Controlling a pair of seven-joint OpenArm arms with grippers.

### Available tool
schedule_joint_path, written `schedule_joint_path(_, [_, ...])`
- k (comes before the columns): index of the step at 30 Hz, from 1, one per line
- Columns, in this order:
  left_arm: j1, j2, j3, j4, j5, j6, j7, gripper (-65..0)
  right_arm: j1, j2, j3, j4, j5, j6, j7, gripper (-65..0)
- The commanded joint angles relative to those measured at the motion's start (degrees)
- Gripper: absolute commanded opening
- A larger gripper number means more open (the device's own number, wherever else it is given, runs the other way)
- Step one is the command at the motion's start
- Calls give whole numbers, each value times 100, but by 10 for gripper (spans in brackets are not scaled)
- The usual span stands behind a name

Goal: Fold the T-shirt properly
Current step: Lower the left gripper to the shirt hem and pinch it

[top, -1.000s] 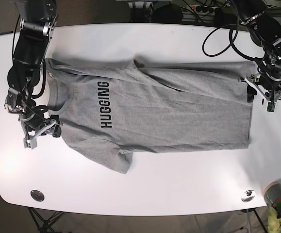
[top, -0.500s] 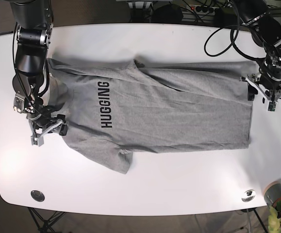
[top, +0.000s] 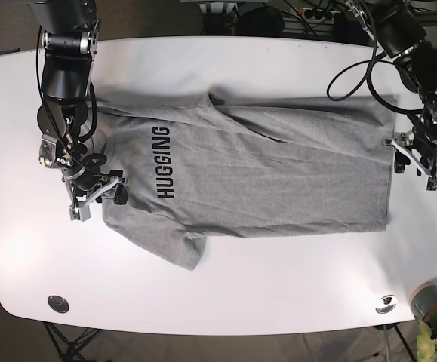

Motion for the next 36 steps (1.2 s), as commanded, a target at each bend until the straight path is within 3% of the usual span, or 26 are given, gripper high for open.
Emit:
schedule_joint_path(1, [-474,-111,-15,-391,219,28,-80,-329,83,75,11,26,-37,-26,-151,-444])
schedule_joint_path(3, [-869,-120,-15,-848,527,28,-71,-268,92,92,11,35,-37,-26,-151,-579])
schedule_joint_path(5, [-1159,-120,-15,-1226,808,28,-88,-208,101,92,11,35,-37,-26,-151,-637])
schedule_joint_path(7, [-1511,-120,-15,-1639,1054,28,-106,-169,153,101,11,35,-37,-26,-151,-606])
schedule_joint_path(9, [-1801,-120,-6,-2079,1160,28,-106,-176,171,101,11,35,-37,-26,-151,-617])
schedule_joint_path(14, [-2214,-287,169,-2914,1160,28,-159,-199,162,92,11,70,-37,-26,-168,-626])
schedule_joint_path(19, [-2311,-357,266,-3661,1168,28,-730,-203,171,48,20,70,-37,-26,-168,-626])
schedule_joint_path(28, [-2417,-436,336,-4611,1142,20,-1143,-200,171,57,20,79,7,-26,-159,-626])
schedule_joint_path(36, [-2601,-357,336,-5103,1142,-24,-1135,-204,145,48,20,264,7,-26,-159,-626])
